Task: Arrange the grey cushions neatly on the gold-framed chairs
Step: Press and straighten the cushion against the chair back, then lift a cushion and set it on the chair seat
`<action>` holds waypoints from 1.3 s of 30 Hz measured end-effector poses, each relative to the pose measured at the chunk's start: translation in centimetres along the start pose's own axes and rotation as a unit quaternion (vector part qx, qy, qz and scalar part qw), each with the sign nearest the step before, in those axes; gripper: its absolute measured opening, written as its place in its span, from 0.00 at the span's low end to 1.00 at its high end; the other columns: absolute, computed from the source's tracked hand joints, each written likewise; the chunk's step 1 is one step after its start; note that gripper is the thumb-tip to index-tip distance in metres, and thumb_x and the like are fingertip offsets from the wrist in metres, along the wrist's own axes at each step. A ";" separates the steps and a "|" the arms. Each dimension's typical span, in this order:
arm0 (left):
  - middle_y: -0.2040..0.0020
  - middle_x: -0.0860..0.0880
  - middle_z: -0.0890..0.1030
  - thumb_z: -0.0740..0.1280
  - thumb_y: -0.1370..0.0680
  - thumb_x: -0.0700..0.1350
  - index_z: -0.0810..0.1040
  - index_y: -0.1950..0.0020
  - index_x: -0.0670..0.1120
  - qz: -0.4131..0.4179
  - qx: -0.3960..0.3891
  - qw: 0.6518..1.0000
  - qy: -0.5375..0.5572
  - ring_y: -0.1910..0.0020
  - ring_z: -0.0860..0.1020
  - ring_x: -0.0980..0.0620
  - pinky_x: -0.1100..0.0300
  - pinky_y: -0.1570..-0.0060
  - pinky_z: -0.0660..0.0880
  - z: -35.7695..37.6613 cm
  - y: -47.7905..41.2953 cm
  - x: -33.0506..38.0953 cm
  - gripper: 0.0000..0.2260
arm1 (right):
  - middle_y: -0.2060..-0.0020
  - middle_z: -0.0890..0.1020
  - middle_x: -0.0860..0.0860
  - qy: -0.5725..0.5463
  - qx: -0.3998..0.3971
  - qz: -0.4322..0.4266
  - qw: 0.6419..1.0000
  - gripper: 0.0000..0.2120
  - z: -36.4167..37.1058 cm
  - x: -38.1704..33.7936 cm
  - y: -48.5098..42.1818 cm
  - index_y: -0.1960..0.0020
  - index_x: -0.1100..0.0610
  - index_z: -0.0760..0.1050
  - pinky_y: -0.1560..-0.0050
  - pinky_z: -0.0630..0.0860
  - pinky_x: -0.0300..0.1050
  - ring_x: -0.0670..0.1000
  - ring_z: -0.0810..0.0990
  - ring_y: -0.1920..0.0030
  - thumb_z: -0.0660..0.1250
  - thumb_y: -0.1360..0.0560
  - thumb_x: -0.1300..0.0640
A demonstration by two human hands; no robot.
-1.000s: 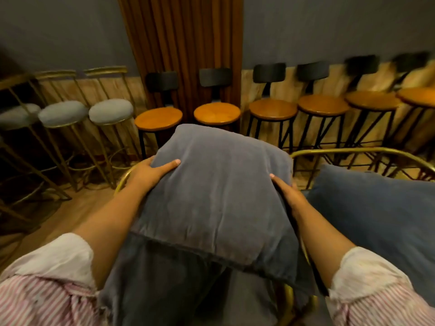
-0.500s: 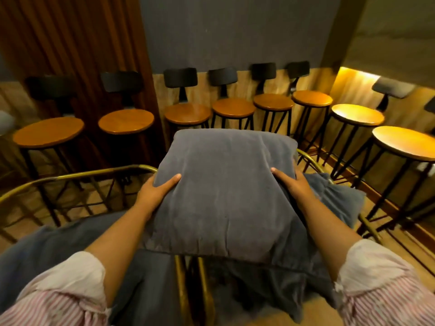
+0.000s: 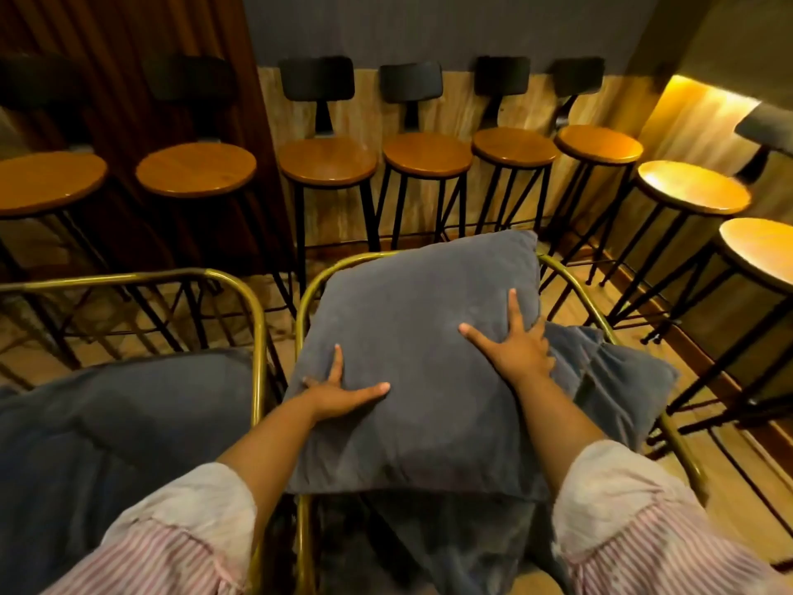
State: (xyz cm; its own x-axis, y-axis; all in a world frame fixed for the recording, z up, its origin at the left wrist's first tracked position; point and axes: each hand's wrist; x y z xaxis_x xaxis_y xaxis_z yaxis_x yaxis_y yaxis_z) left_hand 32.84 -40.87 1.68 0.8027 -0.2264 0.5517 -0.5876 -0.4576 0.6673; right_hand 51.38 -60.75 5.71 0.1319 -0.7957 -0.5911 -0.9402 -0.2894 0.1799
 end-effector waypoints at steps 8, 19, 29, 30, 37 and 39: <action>0.22 0.40 0.36 0.62 0.31 0.69 0.33 0.26 0.62 0.029 0.050 0.998 -0.010 0.23 0.38 0.37 0.38 0.25 0.46 0.3 -1.0 0.7 0.47 | 0.22 0.47 0.61 0.090 0.031 -0.015 0.995 0.47 0.6 -2.0 -1.3 0.22 0.47 0.42 0.27 0.52 0.65 0.65 0.49 0.23 0.59 0.31 0.29; 0.28 0.44 0.71 0.61 0.20 0.51 0.68 0.28 0.45 0.123 0.075 0.989 0.040 0.29 0.69 0.47 0.62 0.38 0.66 -5.7 6.3 -4.3 0.22 | 0.24 0.61 0.54 0.206 -0.053 -0.202 0.956 0.24 7.0 -11.5 5.3 0.28 0.53 0.66 0.28 0.47 0.68 0.61 0.53 0.23 0.55 0.21 0.44; 0.29 0.42 0.71 0.65 0.23 0.49 0.65 0.27 0.42 -0.019 0.294 0.941 0.165 0.30 0.70 0.45 0.55 0.32 0.66 -15.3 16.1 -25.8 0.26 | 0.41 0.80 0.62 0.044 -0.279 -0.327 0.902 0.18 25.0 -22.2 17.5 0.41 0.64 0.78 0.44 0.69 0.44 0.61 0.76 0.38 0.64 0.23 0.53; 0.28 0.42 0.70 0.66 0.23 0.49 0.65 0.27 0.41 -0.038 0.321 0.930 0.172 0.30 0.69 0.45 0.55 0.31 0.65 -16.1 17.3 -28.5 0.26 | 0.40 0.79 0.61 0.026 -0.299 -0.324 0.897 0.18 26.8 -23.2 19.1 0.40 0.64 0.78 0.41 0.68 0.44 0.59 0.75 0.37 0.64 0.23 0.53; 0.26 0.39 0.65 0.66 0.24 0.51 0.59 0.25 0.43 -0.153 0.442 0.877 0.108 0.26 0.62 0.40 0.49 0.30 0.60 -21.8 22.3 -44.9 0.31 | 0.39 0.79 0.61 -0.052 -0.404 -0.221 0.886 0.20 38.2 -28.9 26.9 0.37 0.67 0.75 0.36 0.69 0.50 0.60 0.75 0.36 0.63 0.22 0.53; 0.23 0.39 0.58 0.66 0.24 0.54 0.54 0.23 0.46 -0.202 0.457 0.856 0.134 0.24 0.57 0.39 0.47 0.28 0.57 -23.0 22.1 -48.2 0.34 | 0.42 0.79 0.61 -0.045 -0.415 -0.185 0.889 0.22 41.5 -29.6 27.6 0.39 0.67 0.75 0.41 0.72 0.47 0.59 0.77 0.39 0.65 0.23 0.51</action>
State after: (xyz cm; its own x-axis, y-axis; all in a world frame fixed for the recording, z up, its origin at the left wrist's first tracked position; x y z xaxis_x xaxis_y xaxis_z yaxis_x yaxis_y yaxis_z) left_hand -21.23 -20.33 1.34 0.7980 0.2583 0.5445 0.1559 -0.9612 0.2275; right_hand 8.49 -23.06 -4.46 0.3235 -0.5288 -0.7847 -0.2757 -0.8460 0.4564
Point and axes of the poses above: each hand's wrist, its own y-axis away from the middle knuckle, its own z-axis out of the palm, x = y × z
